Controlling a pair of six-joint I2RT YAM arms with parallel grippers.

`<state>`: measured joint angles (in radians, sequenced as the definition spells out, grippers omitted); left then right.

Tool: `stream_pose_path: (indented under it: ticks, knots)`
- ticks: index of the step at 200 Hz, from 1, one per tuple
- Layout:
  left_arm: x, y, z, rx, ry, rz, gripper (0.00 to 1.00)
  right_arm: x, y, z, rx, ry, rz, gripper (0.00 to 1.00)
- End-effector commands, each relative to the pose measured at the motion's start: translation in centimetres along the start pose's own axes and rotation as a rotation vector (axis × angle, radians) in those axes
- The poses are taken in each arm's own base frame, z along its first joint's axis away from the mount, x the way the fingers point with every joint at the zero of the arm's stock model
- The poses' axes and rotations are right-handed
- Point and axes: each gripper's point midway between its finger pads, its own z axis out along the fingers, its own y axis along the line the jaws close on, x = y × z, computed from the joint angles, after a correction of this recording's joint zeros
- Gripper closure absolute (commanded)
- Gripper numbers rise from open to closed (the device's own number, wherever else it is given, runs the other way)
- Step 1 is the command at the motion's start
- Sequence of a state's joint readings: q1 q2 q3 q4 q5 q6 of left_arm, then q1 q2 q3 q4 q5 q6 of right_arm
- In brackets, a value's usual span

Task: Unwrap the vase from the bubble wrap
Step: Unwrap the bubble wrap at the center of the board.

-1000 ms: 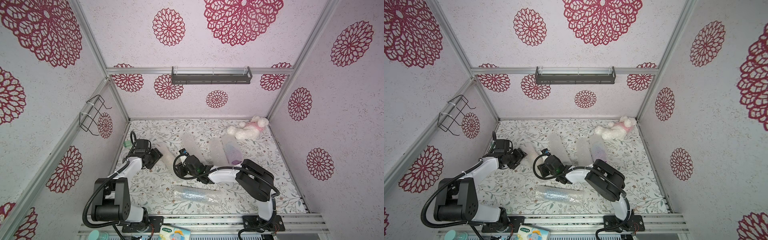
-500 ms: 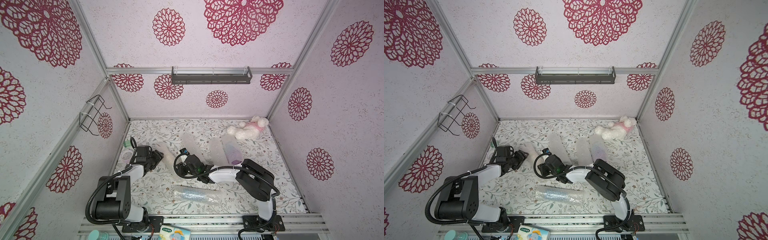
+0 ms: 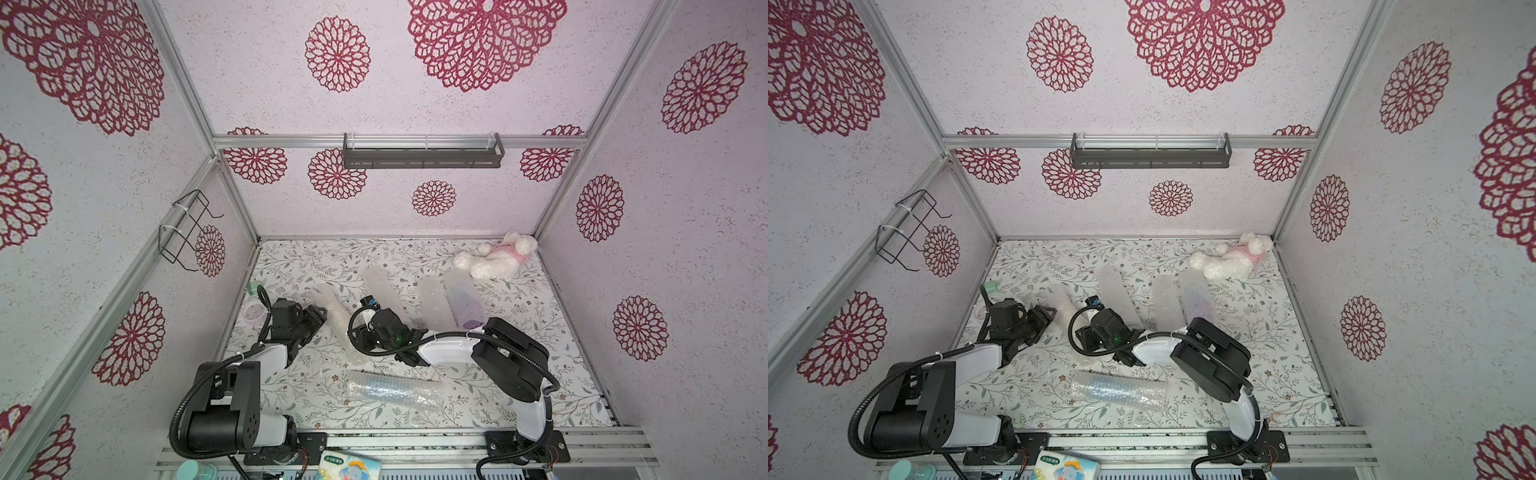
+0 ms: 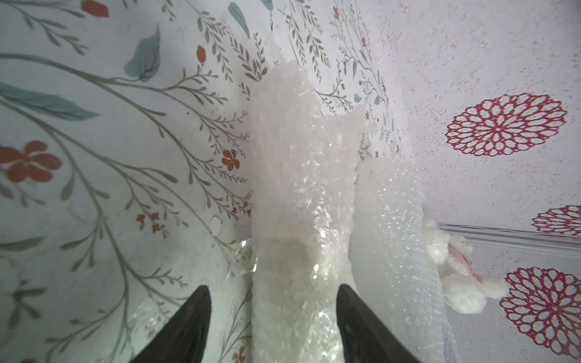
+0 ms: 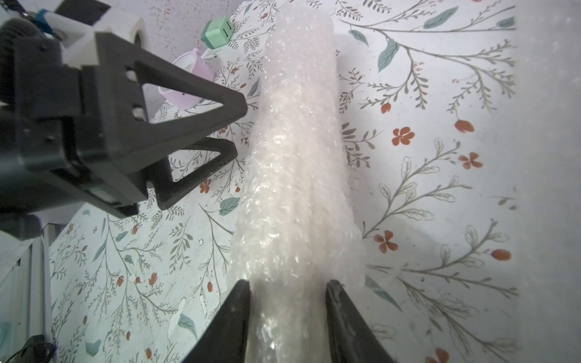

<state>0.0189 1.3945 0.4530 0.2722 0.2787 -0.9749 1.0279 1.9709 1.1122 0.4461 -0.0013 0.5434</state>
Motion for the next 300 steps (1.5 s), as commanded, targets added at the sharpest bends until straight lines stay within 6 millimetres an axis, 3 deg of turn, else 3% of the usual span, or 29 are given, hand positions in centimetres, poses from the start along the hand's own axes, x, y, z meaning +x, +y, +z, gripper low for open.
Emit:
stream_pose_path:
  ticks: [1,27,64,113,161,177,194,208,246,300]
  knots:
    - [-1.5,-1.1,-0.6,0.047,-0.056,0.019,0.37,-0.1,-0.3,-0.6,0.003,0.007,0.025,0.58]
    - [-1.8,-0.7,0.0,0.060,-0.042,-0.002,0.41,-0.3,-0.5,-0.6,0.004,0.005,0.034,0.59]
    - [-1.4,1.3,0.4,0.008,-0.020,-0.040,0.37,-0.4,-0.5,-0.7,0.000,0.003,0.035,0.59]
    - [-1.5,1.2,1.3,0.037,-0.017,-0.030,0.44,-0.4,-0.5,-0.5,-0.004,0.003,0.038,0.58]
    - [-1.7,1.5,2.8,0.073,-0.013,-0.072,0.68,-0.4,-0.4,-0.5,-0.011,0.000,0.045,0.58]
    - [-2.0,1.3,2.9,0.077,-0.026,-0.071,0.85,-0.6,-0.3,-0.5,-0.014,-0.006,0.040,0.59]
    - [-2.6,1.0,2.9,0.080,-0.043,-0.069,0.89,-0.5,-0.5,-0.5,-0.003,-0.005,0.030,0.59]
    - [-2.9,0.7,2.8,0.086,-0.054,-0.065,1.00,-0.5,-0.6,-0.4,0.005,-0.006,0.022,0.59]
    - [-3.6,-0.2,1.8,0.098,-0.079,-0.054,1.00,-0.3,-0.7,-0.4,0.019,-0.004,-0.004,0.59]
    - [-5.4,-3.5,-1.6,0.109,-0.163,0.004,1.00,-0.2,-0.5,-0.5,0.081,-0.008,-0.105,0.58]
